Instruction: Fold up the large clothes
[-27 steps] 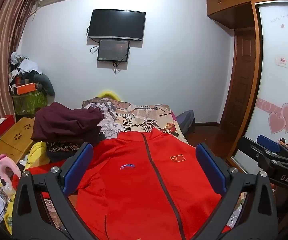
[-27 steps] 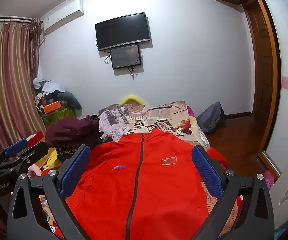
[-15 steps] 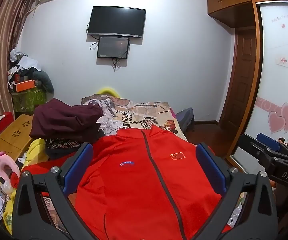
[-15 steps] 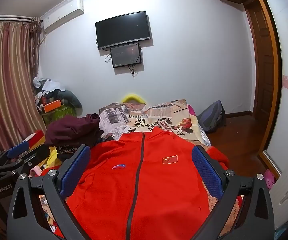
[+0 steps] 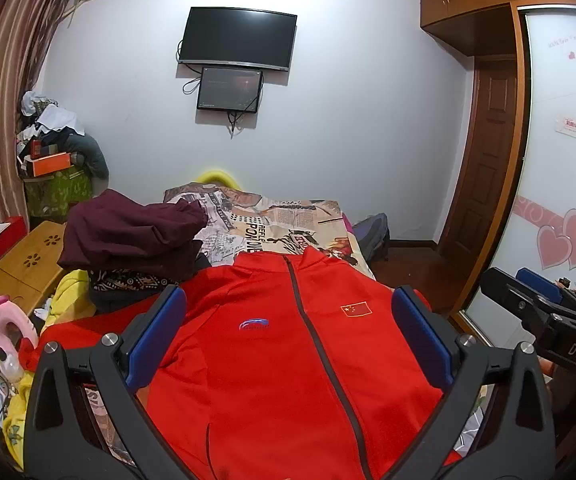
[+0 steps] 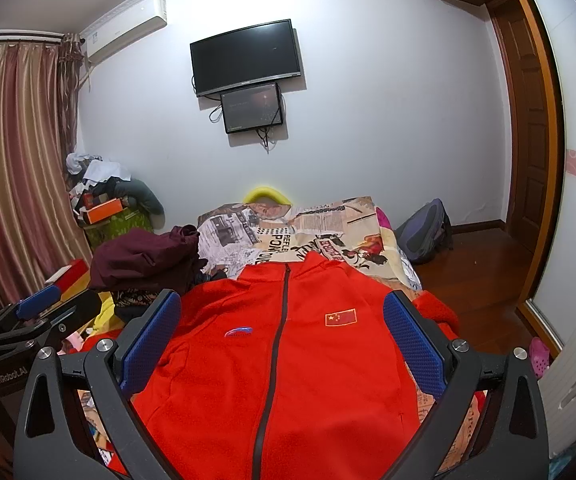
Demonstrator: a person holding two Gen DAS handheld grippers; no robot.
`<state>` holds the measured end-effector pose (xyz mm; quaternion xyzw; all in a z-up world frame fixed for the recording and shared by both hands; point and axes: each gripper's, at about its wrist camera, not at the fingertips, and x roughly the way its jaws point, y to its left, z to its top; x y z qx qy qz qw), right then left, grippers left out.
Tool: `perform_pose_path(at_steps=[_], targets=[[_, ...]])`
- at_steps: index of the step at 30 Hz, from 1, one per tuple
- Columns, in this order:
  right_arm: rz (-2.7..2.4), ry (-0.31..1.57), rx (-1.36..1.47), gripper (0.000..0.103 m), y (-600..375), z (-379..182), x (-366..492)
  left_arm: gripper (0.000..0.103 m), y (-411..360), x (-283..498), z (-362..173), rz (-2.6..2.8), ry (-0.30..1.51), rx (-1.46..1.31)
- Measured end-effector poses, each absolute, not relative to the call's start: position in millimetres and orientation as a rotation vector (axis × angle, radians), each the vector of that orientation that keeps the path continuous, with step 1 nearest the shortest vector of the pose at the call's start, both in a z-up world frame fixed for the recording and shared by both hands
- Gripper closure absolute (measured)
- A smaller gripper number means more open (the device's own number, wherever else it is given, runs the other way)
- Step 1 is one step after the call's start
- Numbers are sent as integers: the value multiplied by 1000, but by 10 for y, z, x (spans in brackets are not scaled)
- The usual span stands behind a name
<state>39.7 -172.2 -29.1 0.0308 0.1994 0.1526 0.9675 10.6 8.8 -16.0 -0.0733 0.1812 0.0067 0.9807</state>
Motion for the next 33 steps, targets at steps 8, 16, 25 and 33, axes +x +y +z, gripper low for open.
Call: perform_pose_path(at_steps=[8, 16, 25, 33], targets=[[310, 407, 64, 3, -1709, -356, 396, 0, 83, 108, -142, 16, 368, -151], [310, 408, 66, 3, -1706, -344, 403, 0, 66, 85, -126, 22, 361, -145], [311, 408, 67, 3, -1701, -356, 404, 0, 50, 80, -95, 27, 362, -142], [311, 408, 65, 3, -1703, -357, 406, 0, 46, 83, -90, 29, 359, -142]])
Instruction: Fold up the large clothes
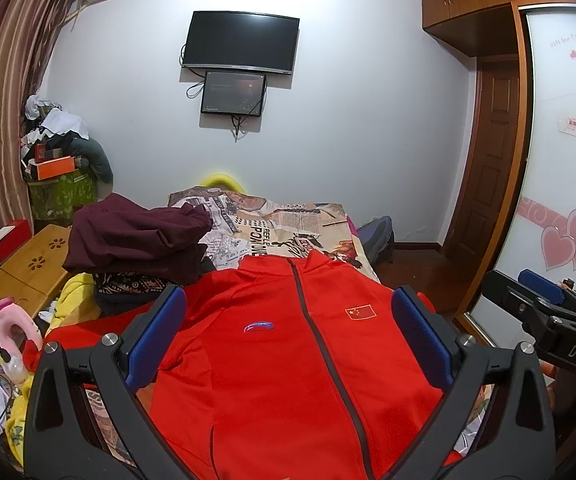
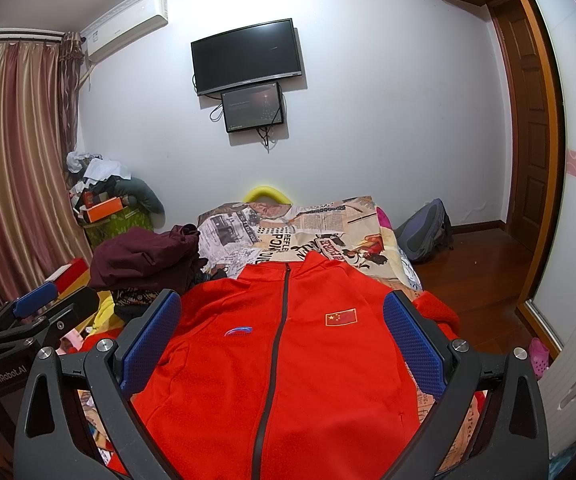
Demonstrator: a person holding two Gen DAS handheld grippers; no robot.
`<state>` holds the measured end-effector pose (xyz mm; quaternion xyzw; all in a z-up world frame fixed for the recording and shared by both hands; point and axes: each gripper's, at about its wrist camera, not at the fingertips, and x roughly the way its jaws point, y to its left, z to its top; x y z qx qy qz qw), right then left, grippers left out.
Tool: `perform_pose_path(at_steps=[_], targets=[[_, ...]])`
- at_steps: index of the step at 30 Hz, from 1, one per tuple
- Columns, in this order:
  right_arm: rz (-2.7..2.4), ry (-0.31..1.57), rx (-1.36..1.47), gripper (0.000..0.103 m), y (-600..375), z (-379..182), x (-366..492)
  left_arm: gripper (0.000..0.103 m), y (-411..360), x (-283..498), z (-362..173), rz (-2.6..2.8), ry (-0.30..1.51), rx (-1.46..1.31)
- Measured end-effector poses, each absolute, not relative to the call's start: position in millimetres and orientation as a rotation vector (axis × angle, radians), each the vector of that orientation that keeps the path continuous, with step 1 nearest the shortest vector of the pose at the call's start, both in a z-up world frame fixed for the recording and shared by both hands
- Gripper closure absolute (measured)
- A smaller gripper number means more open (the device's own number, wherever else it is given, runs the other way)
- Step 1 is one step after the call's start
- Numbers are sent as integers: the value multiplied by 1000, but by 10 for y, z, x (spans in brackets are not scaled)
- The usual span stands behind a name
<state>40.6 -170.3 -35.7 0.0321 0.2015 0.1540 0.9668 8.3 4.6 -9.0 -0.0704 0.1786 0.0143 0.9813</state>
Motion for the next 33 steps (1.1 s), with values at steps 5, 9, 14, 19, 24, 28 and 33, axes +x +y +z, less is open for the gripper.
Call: perform_pose_path(at_steps=[5, 9, 14, 19, 24, 28, 33], targets=[[310, 408, 64, 3, -1702, -347, 407, 0, 48, 78, -92, 30, 360, -143], [310, 409, 63, 3, -1698, -355, 412, 0, 55, 85, -81, 31, 360, -143], [311, 410, 63, 3, -1693, -359, 412, 0, 56, 88, -82, 32, 360, -143], [307, 412, 57, 3, -1689, -378, 405, 0, 72, 93, -90, 37, 360, -145], [302, 419, 58, 3, -1696, -406, 417, 0, 91, 110, -92, 37, 358, -147], [297, 425, 55, 3, -1684, -407, 453, 0, 118, 137, -116, 45, 360, -151], [285, 443, 48, 3, -1648, -440, 508, 0, 230, 194, -131, 56, 364, -153]])
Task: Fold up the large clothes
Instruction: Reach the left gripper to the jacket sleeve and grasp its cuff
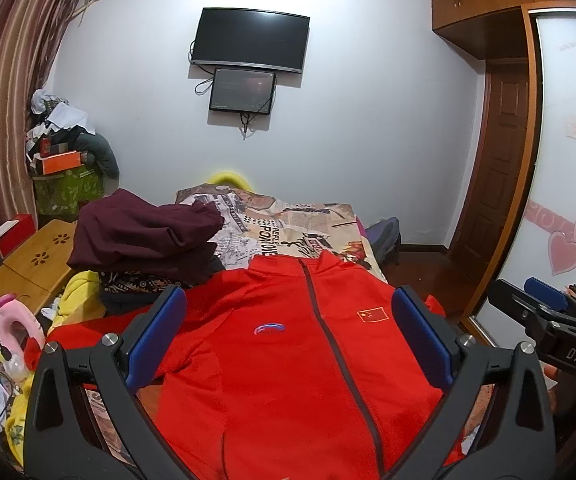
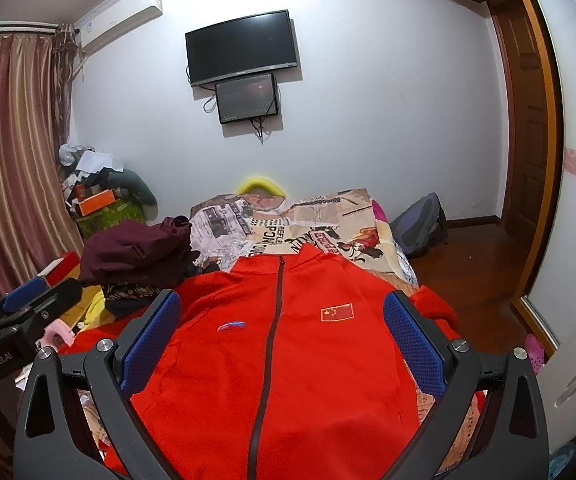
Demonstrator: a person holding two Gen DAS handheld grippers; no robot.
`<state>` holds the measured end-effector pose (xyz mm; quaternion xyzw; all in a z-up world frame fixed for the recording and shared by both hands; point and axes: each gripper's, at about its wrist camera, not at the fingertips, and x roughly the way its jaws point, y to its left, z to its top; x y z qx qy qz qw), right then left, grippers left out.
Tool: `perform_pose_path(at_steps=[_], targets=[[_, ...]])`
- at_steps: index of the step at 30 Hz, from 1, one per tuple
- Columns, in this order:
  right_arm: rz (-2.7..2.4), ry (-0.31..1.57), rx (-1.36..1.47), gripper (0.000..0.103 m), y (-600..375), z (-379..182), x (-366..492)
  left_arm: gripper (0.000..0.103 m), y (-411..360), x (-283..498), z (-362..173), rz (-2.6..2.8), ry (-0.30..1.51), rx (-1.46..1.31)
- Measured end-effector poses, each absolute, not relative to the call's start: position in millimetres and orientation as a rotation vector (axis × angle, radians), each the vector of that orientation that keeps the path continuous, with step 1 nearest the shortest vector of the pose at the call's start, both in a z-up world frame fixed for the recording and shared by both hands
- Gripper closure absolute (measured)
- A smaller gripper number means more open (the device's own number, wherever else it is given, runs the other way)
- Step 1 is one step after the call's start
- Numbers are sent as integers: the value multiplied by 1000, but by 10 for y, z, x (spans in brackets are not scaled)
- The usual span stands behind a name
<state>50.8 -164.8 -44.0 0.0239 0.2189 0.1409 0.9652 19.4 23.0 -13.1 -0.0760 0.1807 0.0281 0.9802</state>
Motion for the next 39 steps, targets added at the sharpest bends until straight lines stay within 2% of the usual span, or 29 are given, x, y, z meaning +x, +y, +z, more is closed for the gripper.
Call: perform_pose_path(at_steps=[10, 18, 32, 39], targets=[[275, 497, 16, 3, -1509, -529, 722, 0, 922, 365, -203, 263, 341, -153], [288, 569, -12, 3, -1334, -698, 968, 0, 1803, 492, -605, 458, 411, -243], [302, 744, -99, 3, -1003, -1203, 1400, 0, 3483, 520, -2065, 724, 758, -521], [293, 819, -113, 3, -919, -1393, 1560, 24, 3998, 407, -2750, 643, 843, -835]])
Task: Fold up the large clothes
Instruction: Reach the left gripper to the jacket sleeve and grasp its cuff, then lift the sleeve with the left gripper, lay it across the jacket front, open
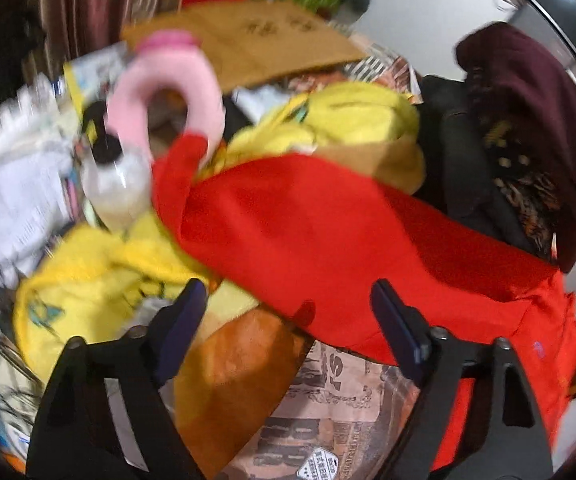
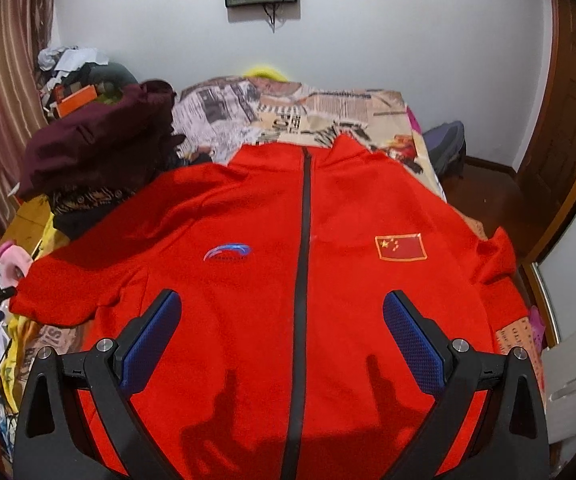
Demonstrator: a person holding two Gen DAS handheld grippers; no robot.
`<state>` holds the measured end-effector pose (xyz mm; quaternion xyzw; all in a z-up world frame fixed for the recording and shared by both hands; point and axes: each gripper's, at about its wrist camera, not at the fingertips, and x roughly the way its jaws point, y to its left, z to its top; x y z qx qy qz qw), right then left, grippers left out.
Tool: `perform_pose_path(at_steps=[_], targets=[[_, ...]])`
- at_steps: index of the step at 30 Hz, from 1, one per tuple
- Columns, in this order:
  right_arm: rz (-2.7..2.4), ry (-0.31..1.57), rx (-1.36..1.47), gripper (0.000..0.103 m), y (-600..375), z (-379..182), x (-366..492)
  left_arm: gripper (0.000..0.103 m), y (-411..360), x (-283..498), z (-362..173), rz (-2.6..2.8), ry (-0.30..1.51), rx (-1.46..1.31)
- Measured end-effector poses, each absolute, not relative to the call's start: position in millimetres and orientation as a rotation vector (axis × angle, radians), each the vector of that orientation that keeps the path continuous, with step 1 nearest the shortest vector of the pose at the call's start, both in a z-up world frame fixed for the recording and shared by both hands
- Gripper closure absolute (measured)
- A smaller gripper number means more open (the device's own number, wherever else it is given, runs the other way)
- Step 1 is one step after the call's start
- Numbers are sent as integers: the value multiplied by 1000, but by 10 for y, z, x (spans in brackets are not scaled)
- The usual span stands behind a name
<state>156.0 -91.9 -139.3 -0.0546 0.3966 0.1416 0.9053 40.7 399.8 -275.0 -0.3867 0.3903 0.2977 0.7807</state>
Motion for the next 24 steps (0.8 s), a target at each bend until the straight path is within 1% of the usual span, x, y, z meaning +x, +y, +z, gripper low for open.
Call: perform_pose_path(at_steps=[2, 4, 7, 9, 11, 12, 14, 15, 17, 20, 24], targets=[[289, 833, -112, 3, -913, -1421, 1587, 32, 4056, 384, -2862, 603, 842, -928], [287, 840, -115, 3, -906, -1435, 1603, 36, 4113, 374, -2950, 565, 839, -1010], [284, 850, -120, 3, -907, -1452, 1634, 37, 4179, 406, -3052, 550, 837, -1068], [285, 851, -120, 3, -904, -1462, 1656, 40, 4221, 444, -3099, 570, 844, -1062], [285, 851, -120, 3, -902, -1459, 1657, 51, 4265, 476, -3124, 596, 848, -1044], [287, 851, -122, 3, -900, -1462, 1667, 54, 4268, 497, -3110, 620, 854, -1017], [290, 852, -127, 3, -897, -1460, 1669, 68, 4267, 547, -3080, 662, 882, -938], [291, 850, -129, 3, -892, -1458, 1676, 71, 4225, 600, -3034, 675, 901, -871], [293, 848, -133, 3, -898, -1452, 1672, 88, 4124, 671, -2931, 701, 926, -746], [291, 844, -142, 3, -899, -1438, 1667, 95, 3926, 781, -2719, 708, 929, -573], [286, 837, -138, 3, -933, -1392, 1646, 97, 3696, 915, -2348, 660, 869, -470]])
